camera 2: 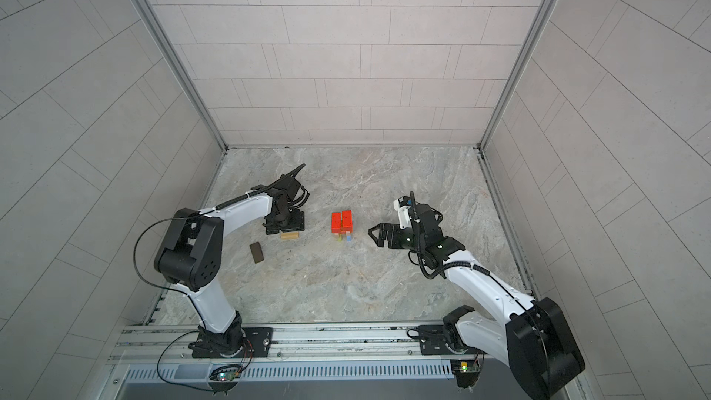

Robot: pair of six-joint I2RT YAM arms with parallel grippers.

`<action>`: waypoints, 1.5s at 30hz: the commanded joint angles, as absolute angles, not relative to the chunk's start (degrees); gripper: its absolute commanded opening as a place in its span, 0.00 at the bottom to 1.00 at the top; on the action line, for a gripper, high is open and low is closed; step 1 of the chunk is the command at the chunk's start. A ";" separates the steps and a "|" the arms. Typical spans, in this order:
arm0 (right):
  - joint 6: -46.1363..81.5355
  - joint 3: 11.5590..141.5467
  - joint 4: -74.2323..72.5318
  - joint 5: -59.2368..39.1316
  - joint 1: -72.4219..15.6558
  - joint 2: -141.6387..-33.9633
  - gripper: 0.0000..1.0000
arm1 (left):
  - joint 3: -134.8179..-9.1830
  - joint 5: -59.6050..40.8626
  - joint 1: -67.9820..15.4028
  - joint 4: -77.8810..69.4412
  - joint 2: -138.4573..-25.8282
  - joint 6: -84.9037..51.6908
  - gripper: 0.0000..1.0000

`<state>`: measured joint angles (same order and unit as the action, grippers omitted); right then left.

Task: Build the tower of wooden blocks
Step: 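Close the left gripper on the light wooden block and lift it, then carry the light wooden block with the left gripper over the stack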

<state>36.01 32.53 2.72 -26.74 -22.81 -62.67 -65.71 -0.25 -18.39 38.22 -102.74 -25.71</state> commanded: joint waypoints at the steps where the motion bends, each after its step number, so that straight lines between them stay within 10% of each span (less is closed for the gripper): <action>1: 35.77 31.98 1.24 -26.34 -22.68 -62.84 1.00 | -64.83 0.24 -18.27 38.31 -103.49 -26.41 0.83; 15: 35.78 31.96 1.32 -26.43 -22.68 -62.72 1.00 | -62.56 1.26 -18.24 37.35 -104.39 -29.70 0.80; 26: 35.91 32.03 1.33 -26.41 -22.68 -62.93 1.00 | -64.95 -0.02 -18.27 40.71 -103.64 -30.18 0.45; 45: 36.06 32.27 3.06 -23.93 -22.35 -63.19 1.00 | -82.04 -1.75 -23.24 60.95 -93.29 -35.52 0.46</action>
<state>36.01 32.53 1.85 -25.80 -22.79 -63.00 -79.37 -1.34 -21.43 54.61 -94.00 -33.67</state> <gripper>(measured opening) 0.996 0.628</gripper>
